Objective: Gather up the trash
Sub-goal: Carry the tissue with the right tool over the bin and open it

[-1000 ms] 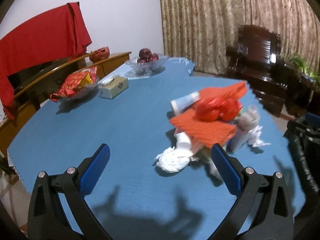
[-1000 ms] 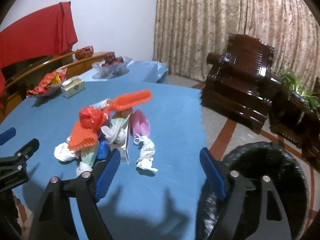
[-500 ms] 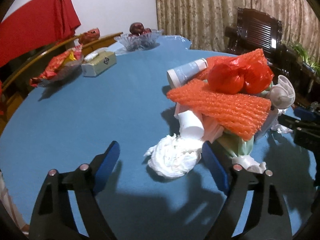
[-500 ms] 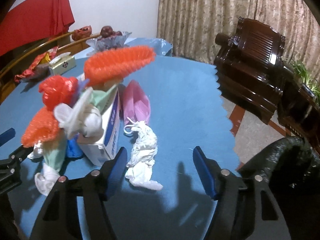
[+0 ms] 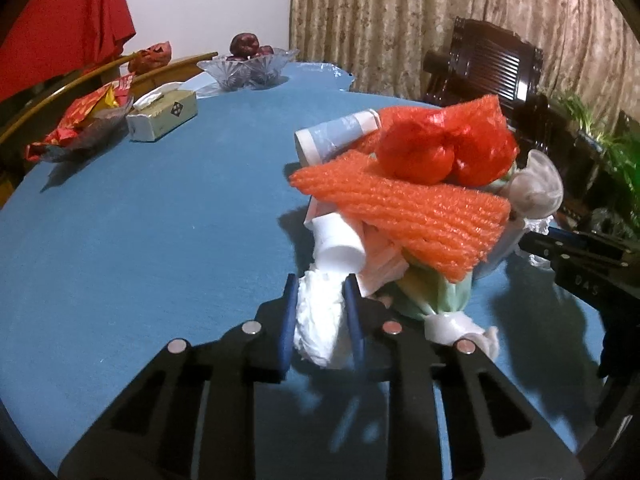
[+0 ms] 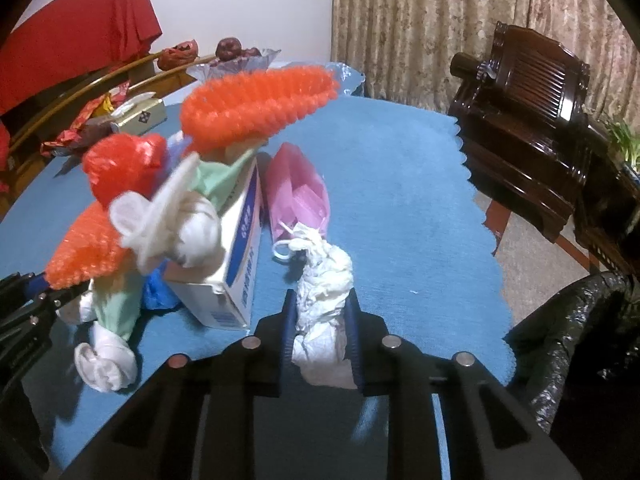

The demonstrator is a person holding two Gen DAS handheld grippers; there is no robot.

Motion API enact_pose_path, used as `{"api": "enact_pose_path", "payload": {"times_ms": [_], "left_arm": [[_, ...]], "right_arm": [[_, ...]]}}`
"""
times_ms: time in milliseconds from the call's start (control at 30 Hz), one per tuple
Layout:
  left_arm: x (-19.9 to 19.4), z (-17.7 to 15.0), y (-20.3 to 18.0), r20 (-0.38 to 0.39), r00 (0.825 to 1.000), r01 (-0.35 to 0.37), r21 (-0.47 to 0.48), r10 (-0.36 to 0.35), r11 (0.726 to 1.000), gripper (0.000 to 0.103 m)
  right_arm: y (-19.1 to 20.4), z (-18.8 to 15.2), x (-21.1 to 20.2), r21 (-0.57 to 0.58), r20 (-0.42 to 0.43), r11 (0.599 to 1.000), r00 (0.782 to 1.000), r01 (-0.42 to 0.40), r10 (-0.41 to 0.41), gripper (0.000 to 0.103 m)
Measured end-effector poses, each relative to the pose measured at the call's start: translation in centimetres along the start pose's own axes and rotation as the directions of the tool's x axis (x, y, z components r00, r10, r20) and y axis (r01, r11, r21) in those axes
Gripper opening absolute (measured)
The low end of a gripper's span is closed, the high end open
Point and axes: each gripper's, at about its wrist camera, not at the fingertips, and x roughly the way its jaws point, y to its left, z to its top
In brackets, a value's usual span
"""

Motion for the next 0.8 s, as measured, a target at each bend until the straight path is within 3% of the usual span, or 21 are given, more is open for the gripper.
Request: {"api": "enact_pose_path", "payload": {"times_ms": [267,467,800], "left_arm": [[-4.7,-0.1,0.8,0.044,0.998,-0.047,-0.025,0.048,0.999,0.019],[-8.7,0.1,0.6,0.083,0.996,-0.044,-0.024,0.046,0.999,0.018],[-13.1,1.3,-4.5,0.156,0.985,0.067,0.038,-0.072,0.997,0.018]], "right_arm": [[-0.1,0.0,-3.4,0.004,0.046,1.0,0.999,0.022,-0.022,0.024],[-0.2,-0.1,-6.3,0.02,0.083,1.0,0.996,0.021,-0.022,0.024],[-1.4,-0.2,-12.6,0.068,0.168,0.997,0.985,0.022,-0.033,0.023]]}}
